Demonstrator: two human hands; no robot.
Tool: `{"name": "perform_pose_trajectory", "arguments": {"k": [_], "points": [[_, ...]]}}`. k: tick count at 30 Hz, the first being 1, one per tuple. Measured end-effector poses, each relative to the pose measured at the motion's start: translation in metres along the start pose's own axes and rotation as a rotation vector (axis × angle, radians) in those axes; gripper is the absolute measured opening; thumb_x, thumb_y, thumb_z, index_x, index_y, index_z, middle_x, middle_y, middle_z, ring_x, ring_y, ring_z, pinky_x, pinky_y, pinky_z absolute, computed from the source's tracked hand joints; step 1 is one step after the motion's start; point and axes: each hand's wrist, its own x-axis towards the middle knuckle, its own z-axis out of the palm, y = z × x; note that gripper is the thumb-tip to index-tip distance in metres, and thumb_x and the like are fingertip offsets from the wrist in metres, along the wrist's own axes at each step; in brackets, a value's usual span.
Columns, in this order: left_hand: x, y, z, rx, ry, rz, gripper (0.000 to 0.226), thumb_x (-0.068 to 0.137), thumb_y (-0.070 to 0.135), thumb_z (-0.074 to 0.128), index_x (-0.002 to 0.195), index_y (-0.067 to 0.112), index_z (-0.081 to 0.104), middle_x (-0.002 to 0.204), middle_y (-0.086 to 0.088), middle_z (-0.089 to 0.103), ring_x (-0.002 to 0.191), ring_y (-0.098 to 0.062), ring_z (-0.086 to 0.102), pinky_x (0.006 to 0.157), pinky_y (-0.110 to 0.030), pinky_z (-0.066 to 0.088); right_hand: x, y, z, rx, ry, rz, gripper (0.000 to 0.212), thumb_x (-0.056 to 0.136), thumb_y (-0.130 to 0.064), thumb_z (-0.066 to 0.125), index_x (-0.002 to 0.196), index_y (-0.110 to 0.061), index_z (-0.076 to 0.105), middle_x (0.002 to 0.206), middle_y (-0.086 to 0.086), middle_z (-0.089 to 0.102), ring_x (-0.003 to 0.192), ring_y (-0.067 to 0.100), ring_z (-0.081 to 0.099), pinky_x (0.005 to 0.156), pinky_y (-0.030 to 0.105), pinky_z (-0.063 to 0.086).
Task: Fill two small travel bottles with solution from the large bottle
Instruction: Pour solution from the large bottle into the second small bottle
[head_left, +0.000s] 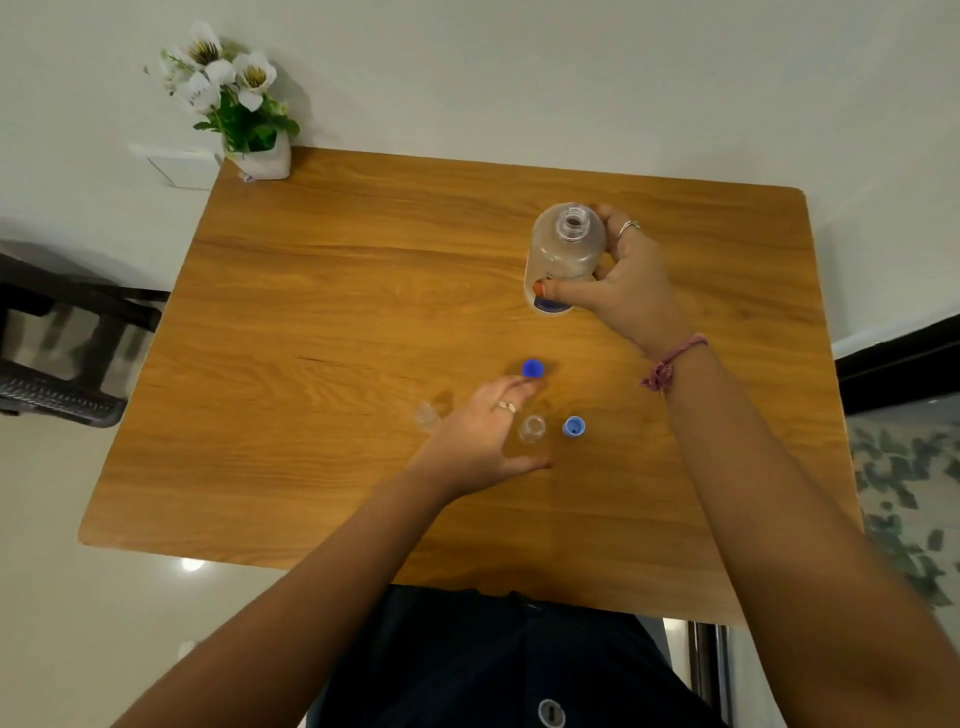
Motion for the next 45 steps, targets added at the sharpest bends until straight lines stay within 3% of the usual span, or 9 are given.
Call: {"name": "perform_pose_trajectory", "arguments": {"k": [9, 17, 22, 24, 26, 28, 32, 39, 45], "points": [[0.019, 0.002, 0.027, -0.042, -0.020, -0.036, 0.040, 0.090, 0.013, 0.060, 0.130, 0.012, 0.054, 0.133, -0.004, 0.052, 0.116, -0.020, 0.053, 0.078, -0.005, 0.018, -0.008, 0.000, -0.004, 0.026, 0.001, -0.025, 0.069, 0.058, -0.019, 0.087, 0.116, -0.029, 0.051, 0.115, -0.009, 0.058, 0.105, 0.009, 0.059, 0.086, 0.032, 0.055], [0.018, 0.013, -0.015, -0.325, 0.114, -0.122, 0.039, 0.075, 0.025, 0.081, 0.111, 0.020, 0.065, 0.112, 0.003, 0.060, 0.102, -0.011, 0.057, 0.085, -0.013, 0.040, -0.007, -0.007, -0.007, 0.015, 0.041, 0.022, 0.093, 0.058, -0.023, 0.088, 0.137, -0.013, 0.041, 0.133, 0.001, 0.051, 0.119, 0.013, 0.052, 0.094, 0.034, 0.051], [0.006, 0.026, -0.098, -0.717, 0.312, -0.037, 0.024, 0.067, 0.016, 0.086, 0.078, 0.029, 0.070, 0.103, 0.019, 0.069, 0.108, -0.027, 0.062, 0.093, -0.045, 0.052, -0.007, -0.036, -0.001, -0.026, 0.103, -0.061, 0.082, 0.058, -0.018, 0.088, 0.130, -0.021, 0.050, 0.124, -0.003, 0.057, 0.112, 0.015, 0.057, 0.090, 0.037, 0.053], [0.004, 0.030, -0.130, -0.784, 0.379, -0.011, 0.031, 0.068, 0.007, 0.085, 0.077, 0.032, 0.068, 0.110, 0.001, 0.069, 0.101, -0.038, 0.064, 0.090, -0.050, 0.054, -0.007, -0.053, 0.002, -0.043, 0.122, -0.109, 0.079, 0.057, -0.017, 0.087, 0.128, -0.024, 0.052, 0.122, -0.004, 0.058, 0.110, 0.015, 0.058, 0.089, 0.039, 0.054], [0.002, 0.031, -0.158, -0.844, 0.424, 0.018, 0.033, 0.071, -0.001, 0.081, 0.089, 0.023, 0.067, 0.106, -0.004, 0.069, 0.093, -0.028, 0.069, 0.083, -0.040, 0.058, -0.006, -0.073, 0.007, -0.104, 0.131, -0.171, 0.079, 0.058, -0.020, 0.087, 0.128, -0.025, 0.052, 0.124, -0.003, 0.057, 0.111, 0.016, 0.057, 0.088, 0.039, 0.053], [0.000, 0.034, -0.182, -0.887, 0.462, 0.061, 0.037, 0.071, -0.003, 0.080, 0.100, 0.012, 0.063, 0.096, 0.001, 0.069, 0.087, -0.009, 0.069, 0.075, -0.024, 0.057, -0.006, -0.094, 0.011, -0.219, 0.158, -0.245, 0.077, 0.058, -0.024, 0.086, 0.127, -0.027, 0.053, 0.121, -0.004, 0.057, 0.109, 0.012, 0.055, 0.088, 0.033, 0.052], [-0.004, 0.037, -0.219, -0.919, 0.542, 0.076, 0.040, 0.065, 0.008, 0.087, 0.096, 0.018, 0.063, 0.096, -0.009, 0.072, 0.088, -0.014, 0.071, 0.073, -0.023, 0.057, -0.005, -0.135, 0.019, -0.365, 0.204, -0.401, 0.072, 0.060, -0.022, 0.084, 0.127, -0.023, 0.054, 0.115, -0.003, 0.059, 0.100, 0.004, 0.052, 0.079, 0.005, 0.042], [-0.013, 0.038, -0.260, -0.921, 0.630, 0.163, 0.036, 0.069, 0.013, 0.086, 0.099, 0.021, 0.070, 0.093, 0.001, 0.073, 0.081, -0.008, 0.067, 0.070, -0.018, 0.055, -0.001, -0.202, 0.026, -0.538, 0.260, -0.545, 0.071, 0.061, -0.028, 0.080, 0.127, -0.030, 0.052, 0.119, -0.005, 0.057, 0.108, 0.016, 0.053, 0.087, 0.040, 0.051], [-0.017, 0.042, -0.285, -0.941, 0.690, 0.208, 0.037, 0.070, 0.013, 0.085, 0.104, 0.019, 0.071, 0.090, 0.007, 0.073, 0.080, -0.005, 0.066, 0.066, -0.012, 0.051, 0.005, -0.242, 0.024, -0.693, 0.332, -0.638, 0.068, 0.065, -0.031, 0.077, 0.126, -0.036, 0.049, 0.120, -0.008, 0.055, 0.107, 0.015, 0.049, 0.083, 0.043, 0.051]]}}
